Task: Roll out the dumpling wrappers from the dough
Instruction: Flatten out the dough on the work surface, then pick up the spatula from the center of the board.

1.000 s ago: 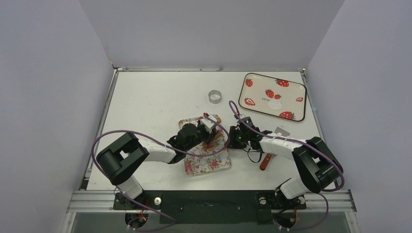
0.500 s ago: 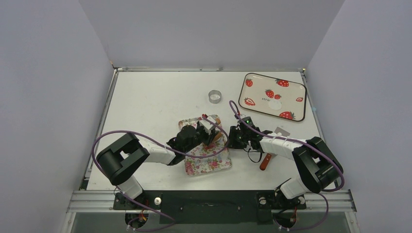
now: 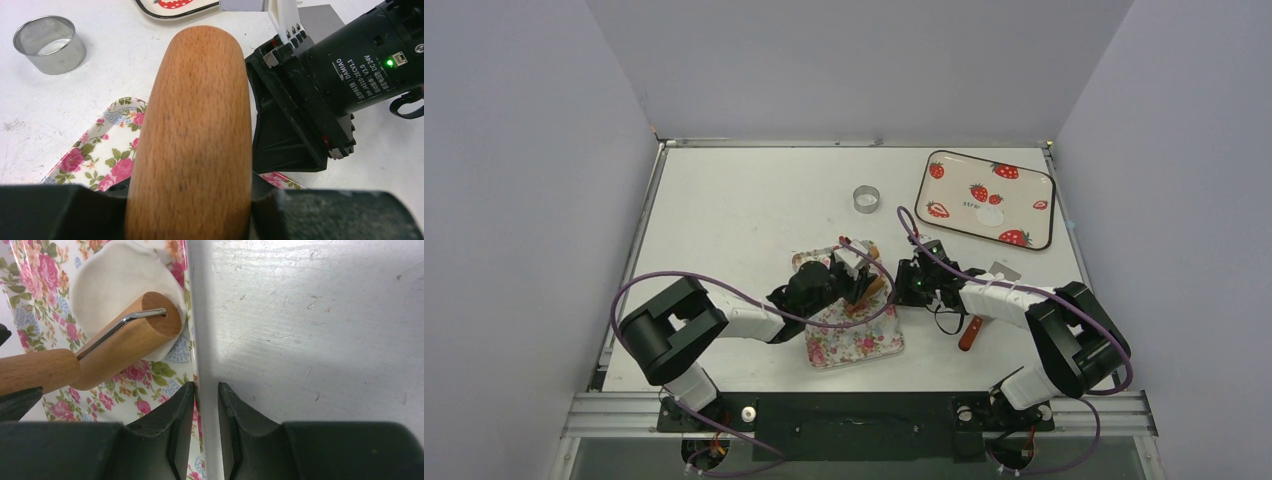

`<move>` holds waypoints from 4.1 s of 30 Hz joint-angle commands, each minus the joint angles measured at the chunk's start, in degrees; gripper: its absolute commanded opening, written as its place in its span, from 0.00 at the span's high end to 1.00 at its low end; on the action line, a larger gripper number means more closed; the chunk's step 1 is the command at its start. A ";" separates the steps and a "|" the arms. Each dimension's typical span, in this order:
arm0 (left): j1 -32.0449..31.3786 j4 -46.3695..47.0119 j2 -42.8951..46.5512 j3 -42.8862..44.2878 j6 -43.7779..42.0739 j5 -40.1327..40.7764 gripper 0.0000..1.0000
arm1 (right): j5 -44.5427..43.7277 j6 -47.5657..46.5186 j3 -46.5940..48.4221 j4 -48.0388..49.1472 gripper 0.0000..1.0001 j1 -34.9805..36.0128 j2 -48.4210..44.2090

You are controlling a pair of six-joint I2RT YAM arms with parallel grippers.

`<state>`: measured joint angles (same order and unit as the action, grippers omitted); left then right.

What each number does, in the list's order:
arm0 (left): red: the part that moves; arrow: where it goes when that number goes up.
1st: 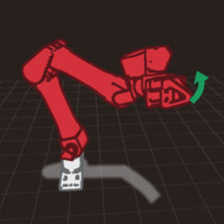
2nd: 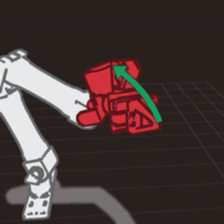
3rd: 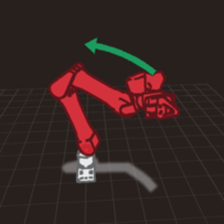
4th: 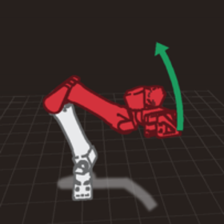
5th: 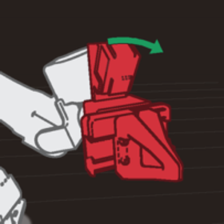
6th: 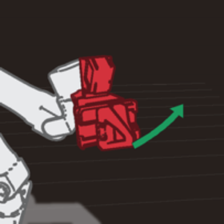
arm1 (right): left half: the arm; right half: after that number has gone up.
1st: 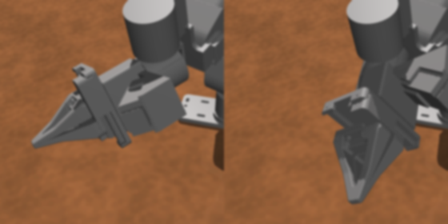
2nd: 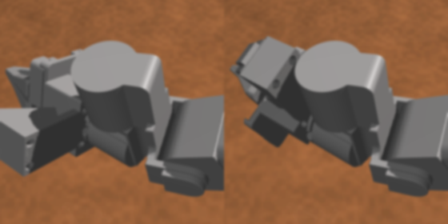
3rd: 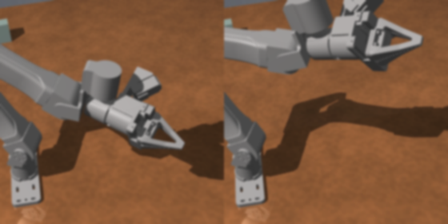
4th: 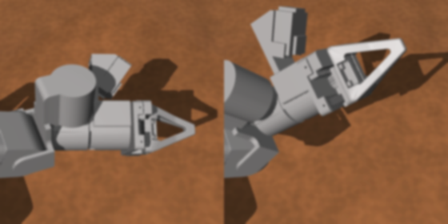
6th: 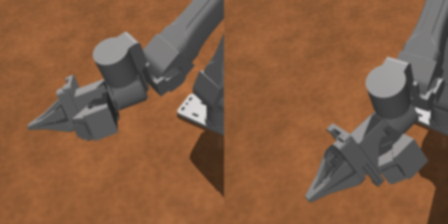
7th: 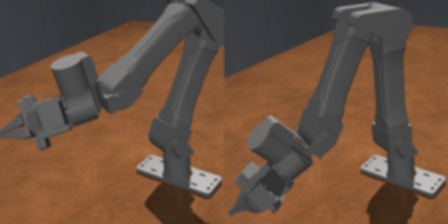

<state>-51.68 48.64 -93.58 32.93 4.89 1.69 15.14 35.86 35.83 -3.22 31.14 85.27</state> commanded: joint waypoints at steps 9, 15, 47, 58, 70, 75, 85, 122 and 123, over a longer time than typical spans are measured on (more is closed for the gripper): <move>-0.35 -13.16 4.34 0.66 -0.58 -2.44 1.00 | -2.64 -0.84 -1.40 -2.14 0.81 -0.64 0.55; 0.68 -13.59 7.43 4.66 -2.07 -2.55 1.00 | -3.76 -1.99 -0.82 -3.61 0.85 -0.05 2.45; 2.22 -7.19 6.16 5.13 -8.78 -5.05 1.00 | -6.55 -2.91 0.32 -6.13 0.82 4.42 1.54; -0.44 -11.11 11.46 2.98 -14.68 -4.56 1.00 | -6.70 -3.14 0.99 -6.42 0.82 4.37 1.47; 3.17 -5.07 10.09 1.81 -28.86 -2.66 1.00 | -6.91 -3.29 0.99 -7.02 0.80 4.41 0.64; 0.72 -4.87 12.45 -2.34 -36.05 -7.42 1.00 | -7.07 -3.07 0.84 -7.01 0.79 4.42 0.21; -2.73 -3.98 10.89 -12.25 -42.58 -13.52 1.00 | -7.56 -3.54 2.16 -9.48 0.66 4.29 -1.69; -5.07 3.20 16.05 -11.68 -37.68 -7.40 1.00 | -19.29 17.52 -0.45 -51.75 0.18 -4.07 -21.84; -4.92 3.30 16.06 -11.44 -37.32 -7.18 1.00 | -19.01 17.37 -0.61 -50.75 0.22 -4.11 -21.65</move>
<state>-57.25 46.37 -79.20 19.97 -33.56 -7.20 -6.39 53.15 35.64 -59.48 27.64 63.44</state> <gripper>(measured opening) 0.253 0.831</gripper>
